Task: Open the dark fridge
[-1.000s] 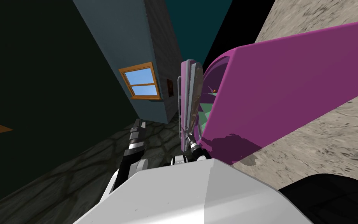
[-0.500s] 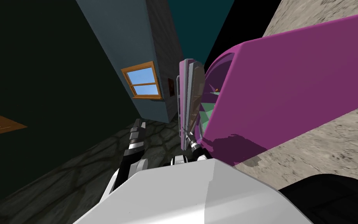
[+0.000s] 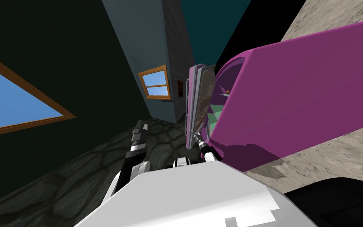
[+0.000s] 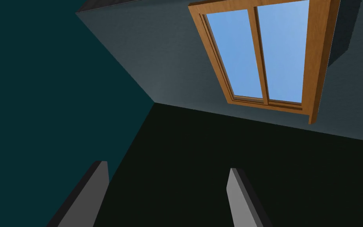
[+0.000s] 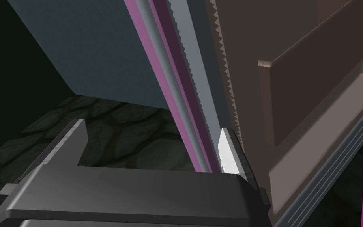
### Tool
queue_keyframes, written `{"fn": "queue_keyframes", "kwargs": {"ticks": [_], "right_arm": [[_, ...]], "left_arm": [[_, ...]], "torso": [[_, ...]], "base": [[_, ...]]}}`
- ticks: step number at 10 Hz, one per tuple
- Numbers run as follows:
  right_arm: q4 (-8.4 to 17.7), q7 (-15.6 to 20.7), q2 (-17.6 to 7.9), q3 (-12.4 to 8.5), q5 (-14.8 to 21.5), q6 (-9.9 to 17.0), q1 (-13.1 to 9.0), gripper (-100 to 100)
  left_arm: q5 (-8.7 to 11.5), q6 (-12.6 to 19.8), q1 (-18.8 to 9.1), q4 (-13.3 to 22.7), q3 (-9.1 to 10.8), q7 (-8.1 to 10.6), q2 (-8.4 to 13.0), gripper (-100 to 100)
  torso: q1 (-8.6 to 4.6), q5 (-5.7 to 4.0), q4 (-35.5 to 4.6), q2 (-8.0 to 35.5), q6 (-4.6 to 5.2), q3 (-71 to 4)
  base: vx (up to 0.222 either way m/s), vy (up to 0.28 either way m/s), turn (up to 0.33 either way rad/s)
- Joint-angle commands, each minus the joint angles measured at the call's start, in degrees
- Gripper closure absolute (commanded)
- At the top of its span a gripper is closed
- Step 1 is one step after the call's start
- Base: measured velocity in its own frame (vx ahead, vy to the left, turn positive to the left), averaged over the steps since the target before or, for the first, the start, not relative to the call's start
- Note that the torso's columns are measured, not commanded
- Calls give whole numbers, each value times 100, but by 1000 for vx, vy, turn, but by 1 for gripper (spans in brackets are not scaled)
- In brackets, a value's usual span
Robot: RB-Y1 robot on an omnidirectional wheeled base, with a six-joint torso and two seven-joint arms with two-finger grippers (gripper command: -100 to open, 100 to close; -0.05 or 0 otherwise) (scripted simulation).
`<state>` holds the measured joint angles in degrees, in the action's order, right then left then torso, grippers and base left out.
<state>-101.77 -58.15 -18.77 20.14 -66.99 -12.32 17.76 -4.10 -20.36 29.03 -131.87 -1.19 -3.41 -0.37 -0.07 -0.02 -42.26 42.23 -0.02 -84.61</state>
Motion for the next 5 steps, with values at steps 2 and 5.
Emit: {"fn": "queue_keyframes", "kwargs": {"ticks": [2, 5], "right_arm": [[306, -285, -258, -382, -189, -19, -246, -100], [736, -633, -610, -828, -415, -71, -576, -100]], "left_arm": [[0, 0, 0, 0, 0, 0, 0, 0], [0, 0, 0, 0, 0, 0, 0, 0]], "torso": [[16, 4, -1, 1, 0, 2], [19, 5, -7, 23, 1, 15]], "base": [[-70, 65, 181], [-104, 87, 237]]}}
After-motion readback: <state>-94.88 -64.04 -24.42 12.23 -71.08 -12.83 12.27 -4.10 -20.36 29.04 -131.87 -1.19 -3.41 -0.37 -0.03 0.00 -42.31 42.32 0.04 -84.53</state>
